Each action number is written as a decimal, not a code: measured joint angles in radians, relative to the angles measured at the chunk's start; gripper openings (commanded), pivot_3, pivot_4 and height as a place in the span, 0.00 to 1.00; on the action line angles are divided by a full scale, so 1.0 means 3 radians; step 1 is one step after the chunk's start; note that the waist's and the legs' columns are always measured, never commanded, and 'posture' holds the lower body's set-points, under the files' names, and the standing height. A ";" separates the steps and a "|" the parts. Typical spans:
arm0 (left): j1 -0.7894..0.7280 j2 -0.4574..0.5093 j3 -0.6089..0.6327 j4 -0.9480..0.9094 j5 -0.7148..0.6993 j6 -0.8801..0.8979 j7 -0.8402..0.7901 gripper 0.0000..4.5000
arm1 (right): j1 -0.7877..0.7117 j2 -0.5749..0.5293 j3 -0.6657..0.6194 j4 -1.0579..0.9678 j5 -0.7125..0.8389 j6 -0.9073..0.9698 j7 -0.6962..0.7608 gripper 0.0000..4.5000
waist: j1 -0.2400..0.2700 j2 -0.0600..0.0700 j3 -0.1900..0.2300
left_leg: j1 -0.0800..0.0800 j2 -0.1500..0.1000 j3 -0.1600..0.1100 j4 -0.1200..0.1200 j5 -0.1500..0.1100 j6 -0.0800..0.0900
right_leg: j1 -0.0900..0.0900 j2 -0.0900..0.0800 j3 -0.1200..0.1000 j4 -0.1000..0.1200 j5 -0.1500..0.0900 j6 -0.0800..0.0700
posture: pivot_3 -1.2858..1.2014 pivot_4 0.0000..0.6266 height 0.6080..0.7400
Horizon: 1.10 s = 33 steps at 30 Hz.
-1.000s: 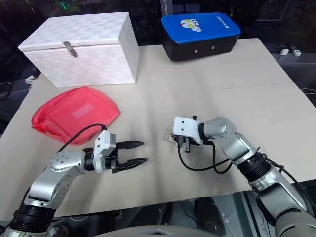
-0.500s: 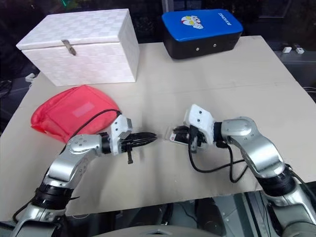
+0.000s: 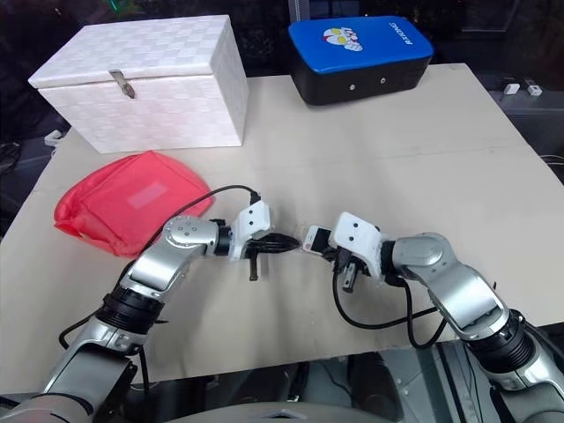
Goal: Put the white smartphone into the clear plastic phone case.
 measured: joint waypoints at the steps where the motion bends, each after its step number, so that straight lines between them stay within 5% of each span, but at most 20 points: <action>1: 0.0000 0.0001 0.0000 -0.0003 -0.0001 -0.0001 -0.0009 0.01 | -0.0002 0.0000 0.0024 0.0014 -0.0007 -0.0003 -0.0001 0.00 | -0.0001 0.0000 0.0000 | 0.0000 0.0000 0.0000 0.0000 0.0000 0.0000 | 0.0000 0.0000 0.0000 0.0000 0.0000 0.0000 | 0.52 0.24 1.00; 10: 0.0139 0.0088 -0.0031 -0.0345 -0.0128 0.0350 -0.0212 0.01 | -0.0006 -0.0034 -0.0072 -0.0004 0.0147 0.0033 0.0053 0.00 | -0.0001 -0.0002 0.0002 | -0.0001 0.0000 0.0000 0.0000 0.0000 0.0000 | 0.0000 0.0000 0.0001 0.0001 0.0000 0.0000 | 0.52 0.24 1.00; 20: 0.0217 0.0080 0.0465 -0.0506 -0.0262 0.0427 0.0226 0.01 | -0.0246 0.0064 -0.0151 0.0065 0.0249 0.0009 -0.0004 0.00 | 0.0003 -0.0003 0.0002 | 0.0001 0.0000 0.0001 0.0001 0.0000 0.0000 | 0.0001 0.0000 0.0000 0.0001 0.0000 0.0000 | 0.52 0.24 1.00; 33: -0.0148 -0.0067 0.0062 -0.0077 0.0063 0.0245 0.0130 0.01 | -0.0391 0.0075 0.0035 0.0452 -0.0013 -0.0221 0.0028 0.00 | -0.0002 -0.0006 0.0004 | -0.0001 0.0000 0.0001 0.0002 0.0000 0.0000 | 0.0000 0.0000 -0.0002 0.0001 0.0000 0.0000 | 0.52 0.24 1.00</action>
